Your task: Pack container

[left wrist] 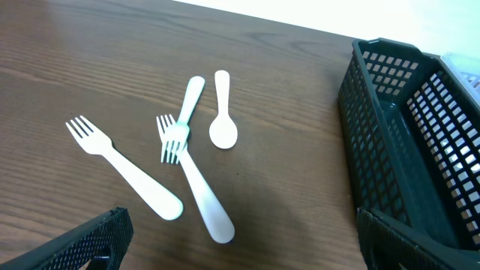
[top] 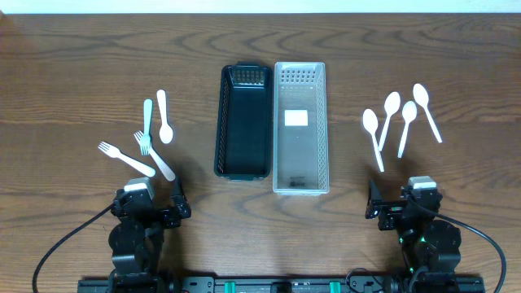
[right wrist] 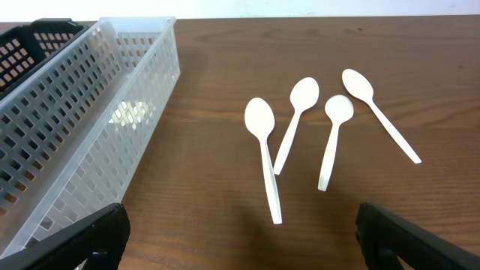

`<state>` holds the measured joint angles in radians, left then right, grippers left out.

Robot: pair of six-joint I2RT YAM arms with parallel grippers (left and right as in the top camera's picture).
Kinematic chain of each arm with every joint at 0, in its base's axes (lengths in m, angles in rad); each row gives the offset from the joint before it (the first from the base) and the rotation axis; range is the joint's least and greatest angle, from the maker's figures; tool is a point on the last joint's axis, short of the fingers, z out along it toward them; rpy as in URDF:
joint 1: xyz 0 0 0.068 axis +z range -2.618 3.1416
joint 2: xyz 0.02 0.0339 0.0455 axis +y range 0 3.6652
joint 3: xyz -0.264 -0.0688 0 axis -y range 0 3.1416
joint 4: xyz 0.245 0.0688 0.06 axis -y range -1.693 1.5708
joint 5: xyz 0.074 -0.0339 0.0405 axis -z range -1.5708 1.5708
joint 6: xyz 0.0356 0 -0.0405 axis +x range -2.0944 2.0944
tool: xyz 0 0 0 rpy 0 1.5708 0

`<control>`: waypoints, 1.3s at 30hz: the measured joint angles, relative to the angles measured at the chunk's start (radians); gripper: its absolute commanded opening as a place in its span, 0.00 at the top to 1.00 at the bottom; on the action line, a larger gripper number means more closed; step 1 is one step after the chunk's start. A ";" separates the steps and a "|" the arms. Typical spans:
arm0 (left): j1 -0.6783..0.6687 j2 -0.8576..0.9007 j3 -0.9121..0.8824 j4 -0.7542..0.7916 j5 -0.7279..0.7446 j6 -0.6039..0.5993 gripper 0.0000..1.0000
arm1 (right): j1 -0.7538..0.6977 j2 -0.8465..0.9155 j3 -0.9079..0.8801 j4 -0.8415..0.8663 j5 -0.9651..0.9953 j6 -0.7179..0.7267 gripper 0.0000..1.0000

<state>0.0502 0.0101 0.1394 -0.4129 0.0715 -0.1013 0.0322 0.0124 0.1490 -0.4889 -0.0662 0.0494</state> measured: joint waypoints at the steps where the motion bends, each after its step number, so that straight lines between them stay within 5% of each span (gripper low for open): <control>1: 0.000 0.000 0.000 0.000 0.000 0.000 0.02 | 0.000 0.000 0.000 0.000 0.000 0.000 0.01; 39: 0.000 0.000 0.000 0.000 0.000 0.000 0.02 | 0.000 0.000 0.000 0.006 -0.015 0.015 0.01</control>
<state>0.0502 0.0101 0.1394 -0.4129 0.0715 -0.1013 0.0322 0.0124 0.1490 -0.4824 -0.0814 0.0643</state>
